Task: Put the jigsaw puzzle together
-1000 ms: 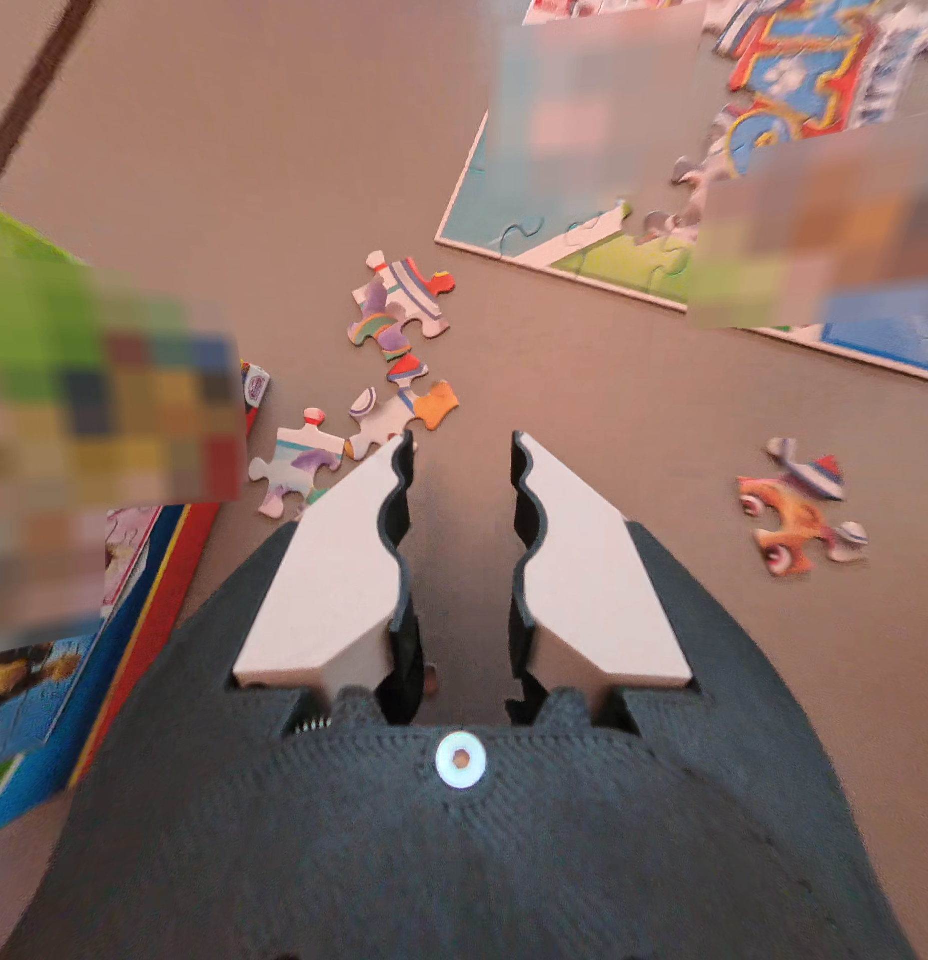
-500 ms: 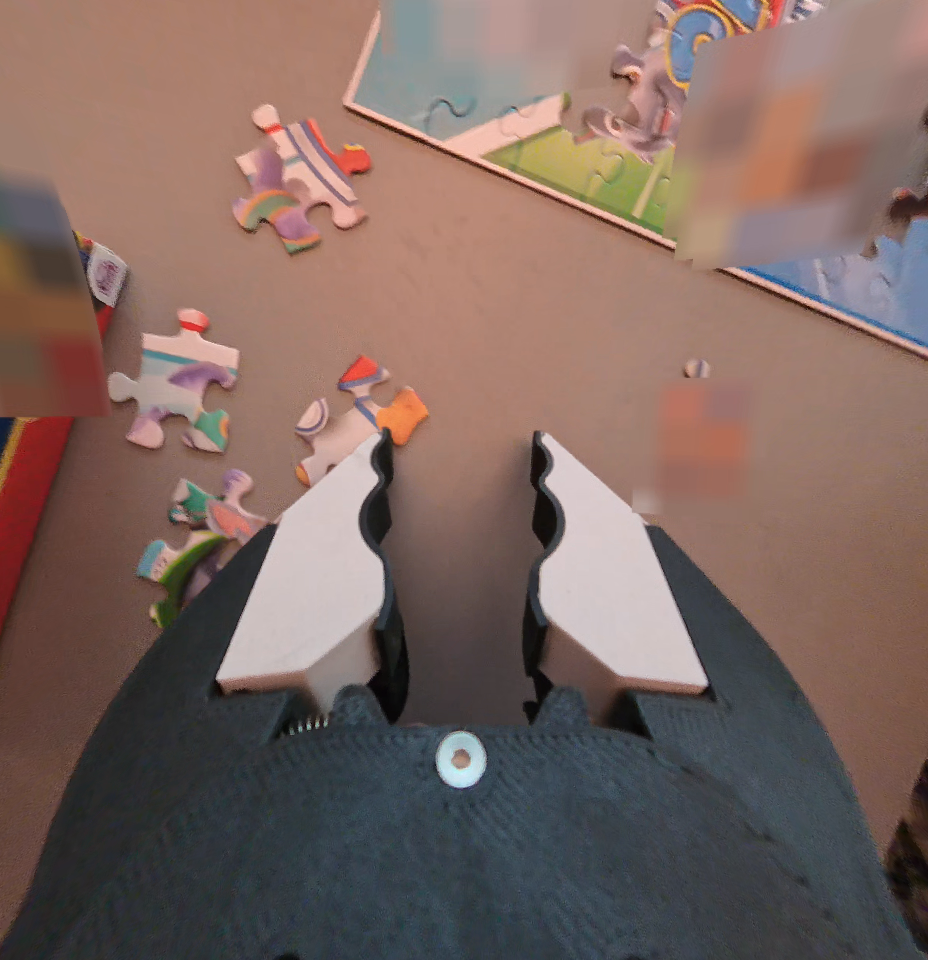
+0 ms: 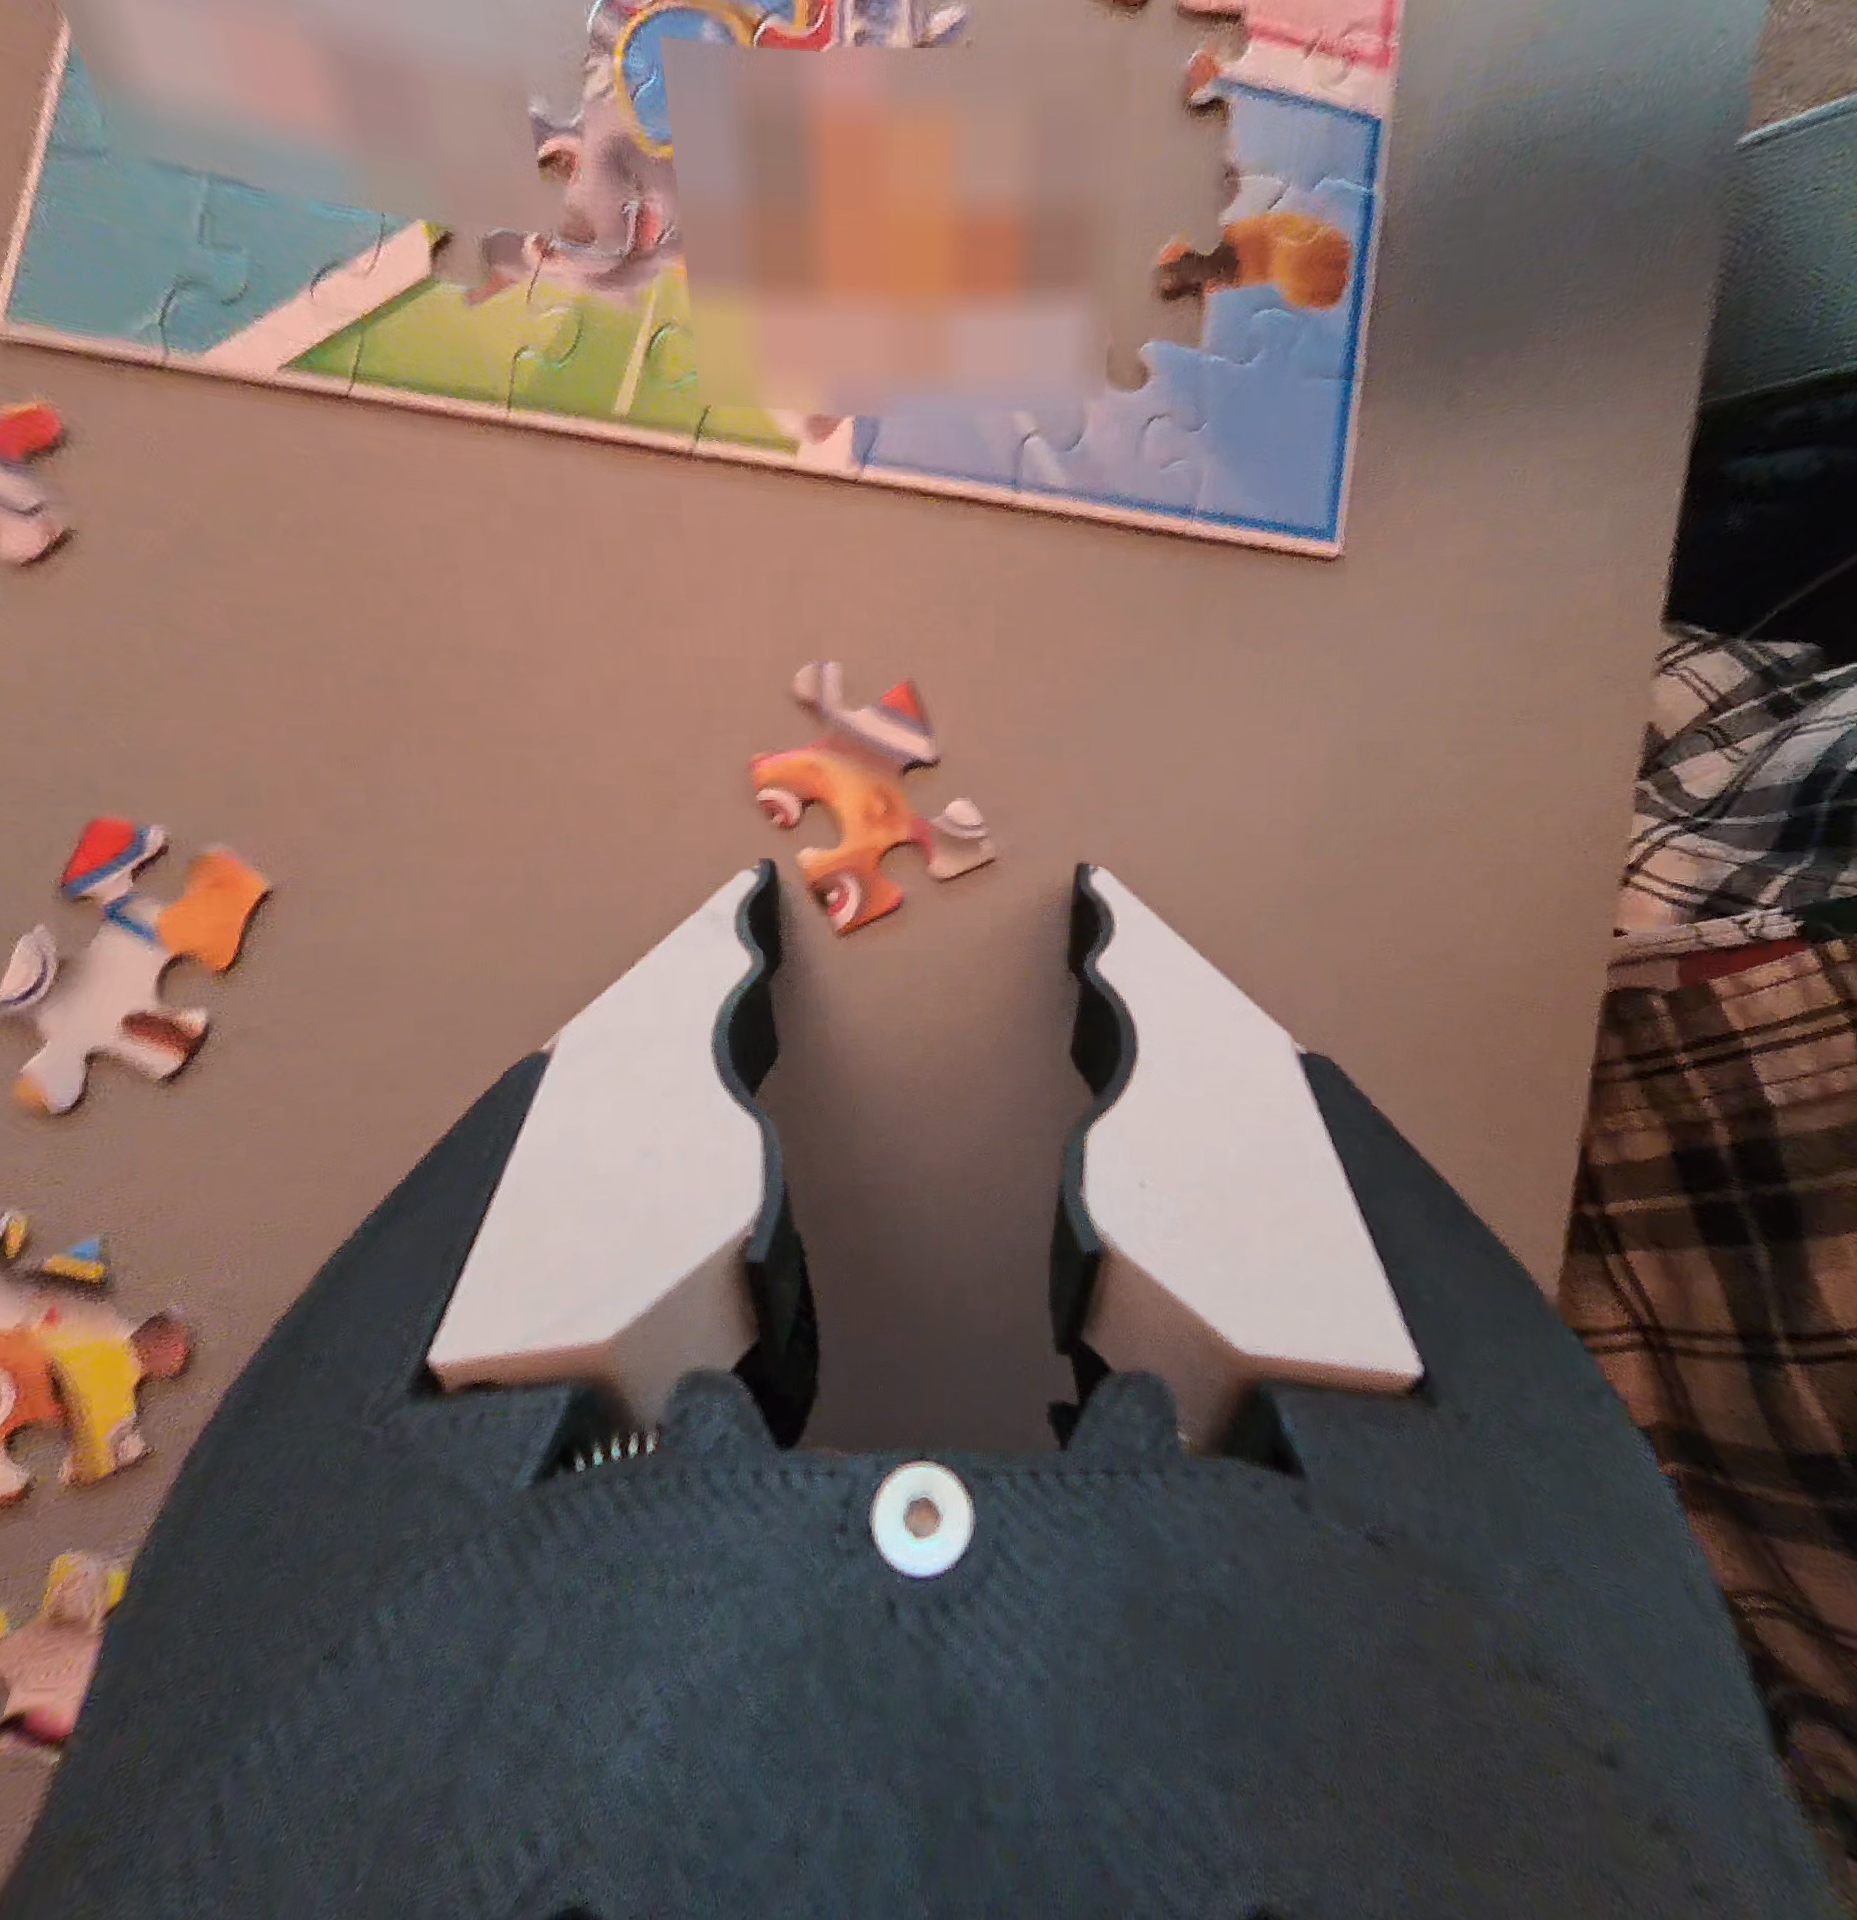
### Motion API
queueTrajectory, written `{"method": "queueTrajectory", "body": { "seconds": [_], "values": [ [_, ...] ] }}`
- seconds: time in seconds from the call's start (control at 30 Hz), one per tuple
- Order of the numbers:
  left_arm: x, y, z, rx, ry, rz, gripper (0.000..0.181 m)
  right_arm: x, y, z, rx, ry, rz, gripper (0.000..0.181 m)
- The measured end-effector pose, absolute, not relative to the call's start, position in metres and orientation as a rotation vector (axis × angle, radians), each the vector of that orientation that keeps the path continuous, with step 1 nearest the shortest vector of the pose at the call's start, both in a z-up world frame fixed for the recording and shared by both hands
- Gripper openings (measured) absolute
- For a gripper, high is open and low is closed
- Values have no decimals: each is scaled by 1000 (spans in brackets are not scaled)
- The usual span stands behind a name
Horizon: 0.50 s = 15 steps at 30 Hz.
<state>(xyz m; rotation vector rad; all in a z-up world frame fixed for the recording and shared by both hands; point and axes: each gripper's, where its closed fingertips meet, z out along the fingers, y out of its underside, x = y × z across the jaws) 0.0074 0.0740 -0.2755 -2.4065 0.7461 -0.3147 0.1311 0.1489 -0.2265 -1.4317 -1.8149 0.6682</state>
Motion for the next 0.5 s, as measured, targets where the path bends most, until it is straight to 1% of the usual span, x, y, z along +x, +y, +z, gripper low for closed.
{"method": "queueTrajectory", "body": {
  "seconds": [0.1, 0.23, 0.3, 0.4, 0.5],
  "values": [
    [14, 72, -276, -2409, 787, -290, 55, 135, 143, -231, -1441, -1817, 668, 13],
    [29, 64, -276, -2388, 870, -311, 49, 138, 137, -234, -1443, -1821, 680, 14],
    [26, 65, -276, -2381, 884, -242, 52, 139, 134, -234, -1439, -1821, 690, 14],
    [38, 66, -268, -2329, 872, -302, 52, 138, 128, -235, -1432, -1822, 703, 14],
    [41, 64, -277, -2354, 895, -285, 56, 136, 124, -237, -1425, -1827, 712, 14]
  ]
}}
